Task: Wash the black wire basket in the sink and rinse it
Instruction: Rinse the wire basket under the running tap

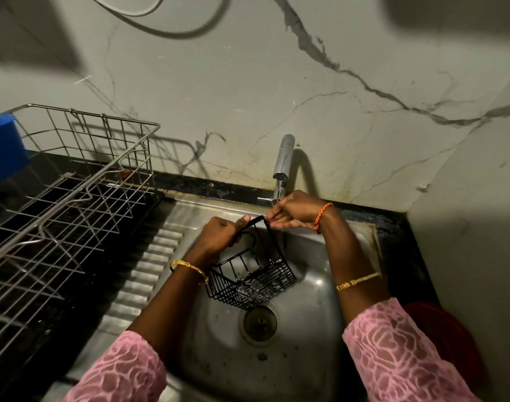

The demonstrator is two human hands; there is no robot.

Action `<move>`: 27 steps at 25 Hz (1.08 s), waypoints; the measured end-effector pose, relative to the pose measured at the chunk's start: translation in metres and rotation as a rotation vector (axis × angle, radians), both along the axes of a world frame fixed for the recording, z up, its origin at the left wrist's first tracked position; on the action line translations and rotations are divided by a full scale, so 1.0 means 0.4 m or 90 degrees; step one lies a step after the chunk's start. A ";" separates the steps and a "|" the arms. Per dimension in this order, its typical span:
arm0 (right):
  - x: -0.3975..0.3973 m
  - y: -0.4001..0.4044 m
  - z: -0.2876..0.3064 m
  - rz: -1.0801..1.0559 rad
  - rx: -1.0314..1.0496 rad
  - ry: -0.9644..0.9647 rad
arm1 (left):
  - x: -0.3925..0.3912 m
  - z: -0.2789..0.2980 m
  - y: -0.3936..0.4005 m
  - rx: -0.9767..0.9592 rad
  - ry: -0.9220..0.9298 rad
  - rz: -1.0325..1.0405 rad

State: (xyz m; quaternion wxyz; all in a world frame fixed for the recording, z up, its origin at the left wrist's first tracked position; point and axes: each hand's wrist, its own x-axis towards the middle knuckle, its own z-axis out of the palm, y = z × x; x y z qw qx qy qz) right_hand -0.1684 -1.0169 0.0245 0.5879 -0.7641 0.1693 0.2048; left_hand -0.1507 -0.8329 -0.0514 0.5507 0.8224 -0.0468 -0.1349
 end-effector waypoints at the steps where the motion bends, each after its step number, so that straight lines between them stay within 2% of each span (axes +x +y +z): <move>1: 0.002 -0.002 -0.013 0.001 -0.005 0.011 | -0.003 0.002 0.003 0.003 0.001 0.000; 12: -0.024 -0.003 -0.103 -0.026 -0.012 0.084 | -0.017 0.018 0.017 0.033 -0.005 -0.009; 16: -0.044 -0.011 -0.073 -0.033 0.004 0.015 | -0.014 0.034 -0.014 0.118 -0.044 -0.028; 19: -0.057 -0.020 -0.049 0.037 -0.042 -0.062 | -0.010 0.055 -0.049 0.187 -0.053 -0.085; 23: -0.064 -0.033 -0.059 0.088 -0.089 -0.136 | 0.003 0.099 -0.099 0.145 0.010 -0.134; 27: -0.047 -0.070 -0.105 -0.049 -0.029 -0.188 | 0.024 0.131 -0.132 0.100 0.064 -0.227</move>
